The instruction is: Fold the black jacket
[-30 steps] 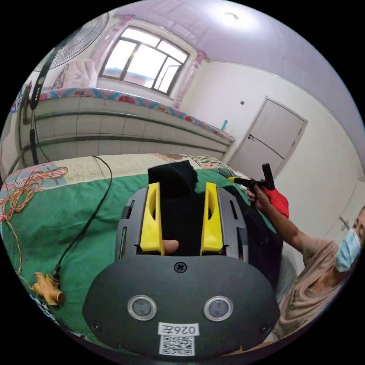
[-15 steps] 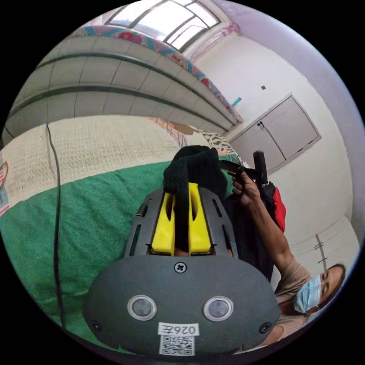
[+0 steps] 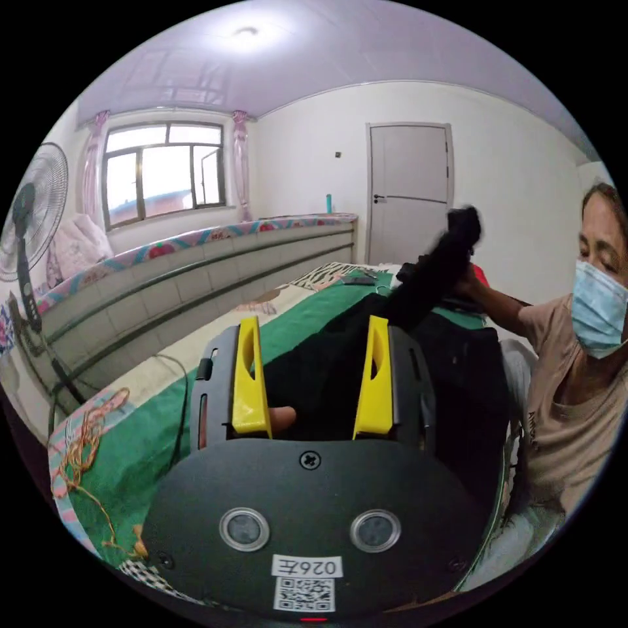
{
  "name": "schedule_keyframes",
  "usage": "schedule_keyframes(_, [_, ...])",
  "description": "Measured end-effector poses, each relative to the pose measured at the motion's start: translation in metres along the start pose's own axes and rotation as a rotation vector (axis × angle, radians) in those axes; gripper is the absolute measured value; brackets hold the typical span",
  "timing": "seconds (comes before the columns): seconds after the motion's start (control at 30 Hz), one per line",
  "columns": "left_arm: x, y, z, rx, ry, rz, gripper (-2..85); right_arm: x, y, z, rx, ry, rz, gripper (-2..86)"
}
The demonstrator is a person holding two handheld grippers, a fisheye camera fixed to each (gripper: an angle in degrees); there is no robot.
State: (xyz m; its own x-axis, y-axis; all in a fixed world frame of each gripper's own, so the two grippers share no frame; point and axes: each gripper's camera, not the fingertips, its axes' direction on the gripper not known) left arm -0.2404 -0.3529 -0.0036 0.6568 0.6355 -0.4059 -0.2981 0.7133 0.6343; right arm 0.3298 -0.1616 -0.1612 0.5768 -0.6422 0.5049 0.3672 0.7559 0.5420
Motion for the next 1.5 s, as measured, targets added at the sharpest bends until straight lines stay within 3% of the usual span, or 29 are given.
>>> schedule_keyframes(0.1, [0.003,0.025,0.006,-0.089,0.048,-0.151,17.5,-0.04,0.021,0.028,-0.146,0.099,0.096,5.5])
schedule_keyframes(0.23, [0.009,0.033,0.046,-0.202,0.131,-0.31,16.5,-0.05,0.028,0.046,-0.092,0.131,0.252,5.6])
schedule_keyframes(0.33, [0.021,0.025,0.081,-0.174,0.123,-0.364,16.2,-0.045,0.027,0.08,-0.082,0.081,0.354,4.7])
schedule_keyframes(0.43, [0.039,0.011,0.126,-0.161,0.066,-0.338,14.0,-0.036,0.034,0.138,-0.252,0.044,0.462,3.1])
schedule_keyframes(0.5, [0.051,0.013,0.178,-0.429,-0.133,-0.276,9.2,-0.04,0.057,0.194,-0.531,0.035,0.489,0.2])
schedule_keyframes(0.53, [0.059,0.02,0.209,-0.596,-0.249,-0.267,5.0,-0.043,0.059,0.192,-0.478,0.056,0.495,0.0])
schedule_keyframes(0.63, [0.089,0.001,0.205,-0.576,-0.332,-0.211,-0.3,-0.063,0.058,0.167,-0.44,0.074,0.498,-0.7])
schedule_keyframes(0.7, [0.109,-0.012,0.194,-0.538,-0.247,-0.179,-0.7,-0.084,0.067,0.145,-0.41,0.256,0.469,-0.9])
schedule_keyframes(0.8, [0.132,-0.02,0.182,-0.44,-0.148,-0.186,-0.9,-0.079,0.096,0.157,-0.647,0.334,0.461,-0.9])
schedule_keyframes(0.9, [0.138,-0.026,0.18,-0.344,0.109,-0.302,-0.9,-0.084,0.102,0.107,-0.475,0.273,0.536,-0.8])
schedule_keyframes(0.97, [0.152,-0.037,0.171,-0.123,0.289,-0.377,-0.8,-0.09,0.114,0.062,-0.35,0.362,0.594,-0.7])
schedule_keyframes(1.03, [0.169,-0.052,0.181,-0.067,0.336,-0.398,-0.5,-0.09,0.137,0.015,-0.246,0.462,0.693,-0.4])
schedule_keyframes(1.1, [0.194,-0.074,0.207,-0.101,0.341,-0.383,0.1,-0.084,0.182,-0.044,-0.101,0.503,0.865,3.0])
schedule_keyframes(1.3, [0.304,-0.138,0.339,-0.378,0.342,-0.233,16.2,-0.063,0.313,-0.084,-0.02,0.367,1.194,13.9])
schedule_keyframes(1.5, [0.385,-0.173,0.462,-0.613,0.441,-0.167,24.3,-0.054,0.355,-0.092,0.088,0.276,1.21,13.8])
